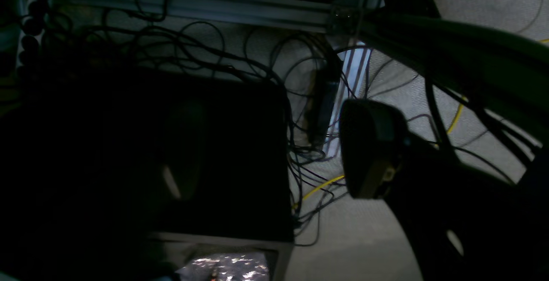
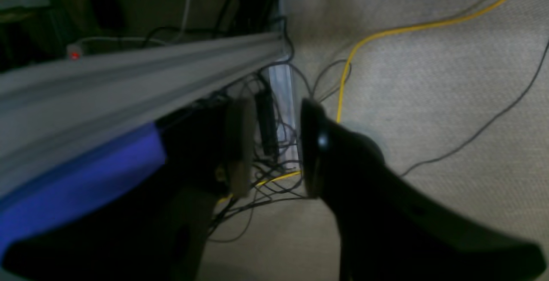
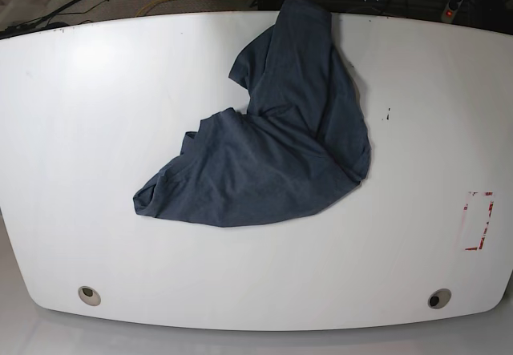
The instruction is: Fold the T-shirt properly
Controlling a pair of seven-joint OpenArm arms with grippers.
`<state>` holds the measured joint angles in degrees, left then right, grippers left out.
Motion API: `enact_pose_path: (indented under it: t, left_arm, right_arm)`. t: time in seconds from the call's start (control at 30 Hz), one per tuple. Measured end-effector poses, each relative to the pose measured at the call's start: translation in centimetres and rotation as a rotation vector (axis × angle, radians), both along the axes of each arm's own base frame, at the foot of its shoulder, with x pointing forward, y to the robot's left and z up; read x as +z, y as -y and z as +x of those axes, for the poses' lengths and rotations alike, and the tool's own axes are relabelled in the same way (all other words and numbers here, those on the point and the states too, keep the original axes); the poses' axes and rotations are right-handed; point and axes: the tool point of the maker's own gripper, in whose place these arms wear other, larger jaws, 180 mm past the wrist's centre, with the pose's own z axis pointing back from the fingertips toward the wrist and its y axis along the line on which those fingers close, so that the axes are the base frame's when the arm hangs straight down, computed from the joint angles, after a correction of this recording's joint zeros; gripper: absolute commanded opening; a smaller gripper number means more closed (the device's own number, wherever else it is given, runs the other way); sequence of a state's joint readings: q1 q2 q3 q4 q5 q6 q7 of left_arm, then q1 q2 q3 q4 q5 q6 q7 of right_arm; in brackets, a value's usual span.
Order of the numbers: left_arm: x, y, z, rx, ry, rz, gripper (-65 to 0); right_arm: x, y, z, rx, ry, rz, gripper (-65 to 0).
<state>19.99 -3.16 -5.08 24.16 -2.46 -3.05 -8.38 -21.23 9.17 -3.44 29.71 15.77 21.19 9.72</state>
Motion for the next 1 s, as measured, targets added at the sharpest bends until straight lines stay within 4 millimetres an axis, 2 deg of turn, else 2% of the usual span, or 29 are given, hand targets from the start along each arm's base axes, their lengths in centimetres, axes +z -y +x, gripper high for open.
enact_pose_path:
  t: [0.3, 0.53, 0.6, 0.67, 0.83, 1.0]
  left_arm:
    - [3.2, -0.4, -1.6, -0.041, 0.083, 0.015, -20.4]
    - [7.8, -1.2, -1.5, -0.100, 0.194, 0.037, -20.4]
    - [9.3, -1.3, -1.5, -0.110, 0.217, 0.049, -20.4]
    - [10.4, -1.2, -1.4, -0.123, 0.236, 0.048, -20.4]
    - [14.5, -0.7, -0.1, -0.181, 0.327, 0.036, -20.4]
    - [17.7, -1.1, 1.1, -0.215, 0.386, 0.057, -20.4]
  right_arm:
    - [2.3, -1.1, -2.4, 0.027, 0.037, 0.020, -47.7]
    - [5.9, -2.2, -3.9, 0.043, 0.105, 0.048, -47.7]
    - [7.2, -2.7, -3.7, 0.048, 0.136, 0.059, -47.7]
    - [8.1, -2.4, -3.8, 0.042, 0.151, 0.056, -47.7]
    - [11.3, 0.3, -3.6, 0.004, 0.212, -0.004, -47.7]
    - [14.6, 0.2, -4.0, 0.012, 0.250, -0.001, -47.7]
